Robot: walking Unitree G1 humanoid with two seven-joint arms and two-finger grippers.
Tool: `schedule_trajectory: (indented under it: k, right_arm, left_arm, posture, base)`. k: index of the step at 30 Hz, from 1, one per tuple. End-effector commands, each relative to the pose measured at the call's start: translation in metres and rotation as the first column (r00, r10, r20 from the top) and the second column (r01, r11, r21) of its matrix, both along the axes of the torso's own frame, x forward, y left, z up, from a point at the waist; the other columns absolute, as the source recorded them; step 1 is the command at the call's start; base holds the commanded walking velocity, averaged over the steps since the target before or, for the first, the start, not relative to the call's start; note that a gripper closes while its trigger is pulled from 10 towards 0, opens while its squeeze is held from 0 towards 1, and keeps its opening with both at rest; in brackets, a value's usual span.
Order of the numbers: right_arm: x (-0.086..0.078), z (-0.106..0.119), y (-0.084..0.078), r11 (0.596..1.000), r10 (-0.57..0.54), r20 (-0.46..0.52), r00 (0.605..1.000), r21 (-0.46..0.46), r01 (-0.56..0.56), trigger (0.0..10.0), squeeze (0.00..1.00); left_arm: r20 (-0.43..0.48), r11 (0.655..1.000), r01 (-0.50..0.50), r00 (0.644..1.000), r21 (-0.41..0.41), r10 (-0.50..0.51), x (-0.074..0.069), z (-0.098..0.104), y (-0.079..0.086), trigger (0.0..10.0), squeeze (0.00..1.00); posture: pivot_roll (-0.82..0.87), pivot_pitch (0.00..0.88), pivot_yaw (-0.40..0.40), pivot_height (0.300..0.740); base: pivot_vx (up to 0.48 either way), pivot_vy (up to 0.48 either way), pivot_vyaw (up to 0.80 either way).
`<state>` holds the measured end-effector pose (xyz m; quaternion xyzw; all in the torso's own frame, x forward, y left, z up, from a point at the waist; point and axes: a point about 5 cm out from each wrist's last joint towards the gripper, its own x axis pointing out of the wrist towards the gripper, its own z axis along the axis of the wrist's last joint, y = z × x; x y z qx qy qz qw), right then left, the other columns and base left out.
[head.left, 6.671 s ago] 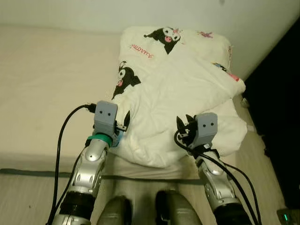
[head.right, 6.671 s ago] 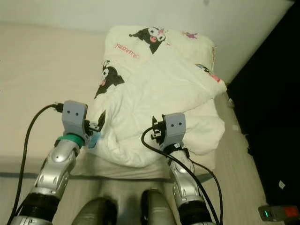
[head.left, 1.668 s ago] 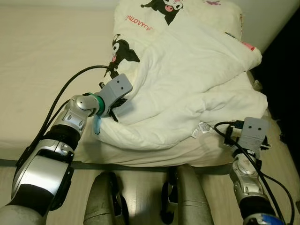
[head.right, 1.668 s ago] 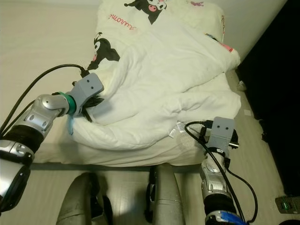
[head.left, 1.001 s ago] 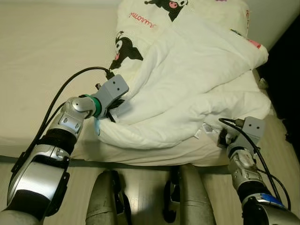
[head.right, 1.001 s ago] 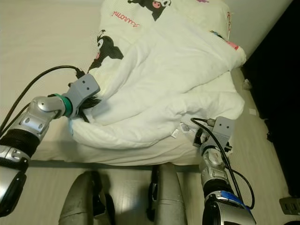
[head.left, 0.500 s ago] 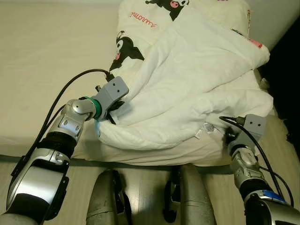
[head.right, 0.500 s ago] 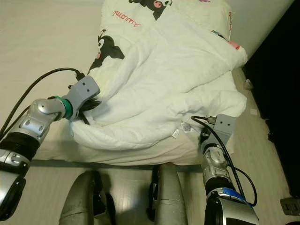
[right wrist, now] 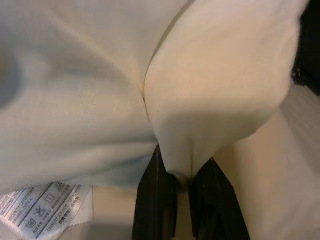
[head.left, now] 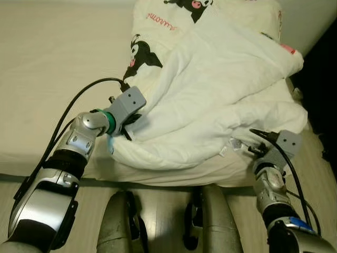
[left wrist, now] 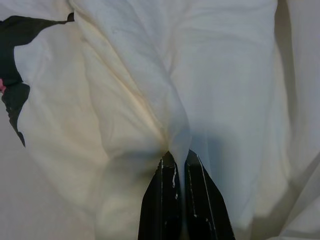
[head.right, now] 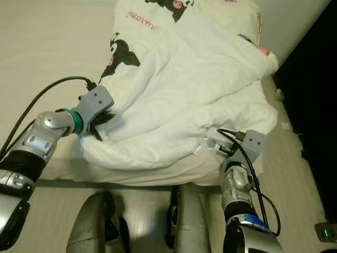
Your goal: Clean up the room
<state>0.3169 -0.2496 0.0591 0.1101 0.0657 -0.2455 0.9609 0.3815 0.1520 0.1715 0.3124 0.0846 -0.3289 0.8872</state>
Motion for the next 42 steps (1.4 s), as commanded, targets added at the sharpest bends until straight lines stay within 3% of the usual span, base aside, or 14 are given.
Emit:
schedule_trajectory:
  k: [1, 7, 10, 12, 14, 16, 17, 20, 24, 26, 30, 34, 40, 42]
  right_arm:
    - [-0.01, -0.009, -0.003, 0.998, -0.054, -0.016, 0.998, 0.013, 0.054, 0.0, 0.0]
    - [-0.023, -0.013, 0.02, 0.993, 0.071, -0.064, 0.995, -0.092, -0.076, 0.0, 0.0]
    - [-0.023, -0.013, 0.02, 0.993, 0.071, -0.064, 0.995, -0.092, -0.076, 0.0, 0.0]
    - [-0.034, -0.015, 0.037, 0.971, 0.204, -0.09, 0.975, -0.107, -0.213, 0.0, 0.0]
    - [-0.034, -0.015, 0.037, 0.971, 0.204, -0.09, 0.975, -0.107, -0.213, 0.0, 0.0]
    - [-0.043, -0.014, 0.046, 0.954, 0.265, -0.097, 0.959, -0.117, -0.276, 0.0, 0.0]
    - [-0.062, -0.001, 0.059, 0.929, 0.333, -0.085, 0.939, -0.141, -0.342, 0.0, 0.0]
    - [-0.07, 0.007, 0.062, 0.926, 0.342, -0.07, 0.937, -0.143, -0.348, 0.0, 0.0]
    - [-0.082, 0.016, 0.052, 0.969, 0.236, -0.065, 0.969, -0.06, -0.24, 0.0, 0.0]
    - [-0.083, 0.018, 0.025, 0.999, 0.051, -0.107, 0.993, 0.006, -0.05, 0.0, 0.0]
    - [-0.08, 0.02, 0.008, 0.999, -0.044, -0.122, 0.992, 0.016, 0.046, 0.0, 0.0]
    - [-0.09, 0.014, -0.005, 0.972, -0.199, -0.197, 0.96, 0.085, 0.219, 0.0, 0.0]
    - [-0.096, 0.009, -0.021, 0.936, -0.304, -0.253, 0.919, 0.101, 0.337, 0.0, 0.0]
    - [-0.1, 0.005, -0.033, 0.891, -0.385, -0.292, 0.875, 0.127, 0.435, 0.0, 0.0]
  left_arm:
    - [-0.052, 1.0, -0.004, 0.999, -0.005, 0.004, -0.004, -0.013, 0.001, 0.0, 0.0]
    - [-0.049, 1.0, 0.003, 0.999, -0.016, -0.004, -0.004, -0.015, -0.006, 0.0, 0.0]
    - [-0.049, 1.0, 0.003, 0.999, -0.016, -0.004, -0.004, -0.015, -0.006, 0.0, 0.0]
    - [-0.05, 1.0, 0.004, 0.999, -0.022, -0.005, -0.005, -0.017, -0.008, 0.0, 0.0]
    - [-0.05, 1.0, 0.004, 0.999, -0.022, -0.005, -0.005, -0.017, -0.008, 0.0, 0.0]
    - [-0.052, 1.0, 0.005, 0.999, -0.025, -0.006, -0.006, -0.019, -0.01, 0.0, 0.0]
    - [-0.056, 1.0, 0.007, 0.998, -0.029, -0.009, -0.007, -0.021, -0.013, 0.0, 0.0]
    - [-0.057, 1.0, 0.008, 0.998, -0.03, -0.01, -0.007, -0.022, -0.014, 0.0, 0.0]
    - [-0.058, 1.0, 0.008, 0.998, -0.029, -0.01, -0.007, -0.022, -0.015, 0.0, 0.0]
    - [-0.058, 1.0, 0.003, 0.998, -0.029, -0.005, -0.006, -0.022, -0.016, 0.0, 0.0]
    - [-0.058, 1.0, 0.001, 0.998, -0.028, -0.002, -0.005, -0.023, -0.017, 0.0, 0.0]
    - [-0.056, 1.0, 0.005, 0.998, -0.028, -0.007, -0.003, -0.022, -0.022, 0.0, 0.0]
    - [-0.053, 1.0, 0.007, 0.999, -0.03, -0.008, -0.003, -0.022, -0.025, 0.0, 0.0]
    - [-0.052, 1.0, 0.003, 0.999, -0.028, -0.004, -0.002, -0.022, -0.024, 0.0, 0.0]
  posture:
    - [-0.04, 0.229, 0.031, 0.61]
    - [-0.06, 0.236, -0.01, 0.61]
    - [-0.06, 0.236, -0.01, 0.61]
    - [-0.07, 0.242, -0.031, 0.61]
    - [-0.07, 0.242, -0.031, 0.61]
    - [-0.08, 0.244, -0.04, 0.61]
    - [-0.08, 0.249, -0.053, 0.61]
    - [-0.08, 0.249, -0.053, 0.61]
    - [-0.09, 0.255, -0.069, 0.61]
    - [-0.1, 0.253, -0.067, 0.61]
    - [-0.1, 0.253, -0.066, 0.61]
    - [-0.11, 0.254, -0.071, 0.61]
    - [-0.1, 0.26, -0.079, 0.61]
    - [-0.1, 0.265, -0.084, 0.61]
  base:
    - [0.0, 0.0, 0.0]
    - [0.0, 0.0, 0.0]
    - [0.0, 0.0, 0.0]
    - [0.0, 0.0, 0.0]
    - [0.0, 0.0, 0.0]
    - [0.0, 0.0, 0.0]
    - [0.0, 0.0, 0.0]
    - [0.0, 0.0, 0.0]
    - [0.0, 0.0, 0.0]
    - [0.0, 0.0, 0.0]
    - [0.0, 0.0, 0.0]
    - [0.0, 0.0, 0.0]
    - [0.0, 0.0, 0.0]
    - [0.0, 0.0, 0.0]
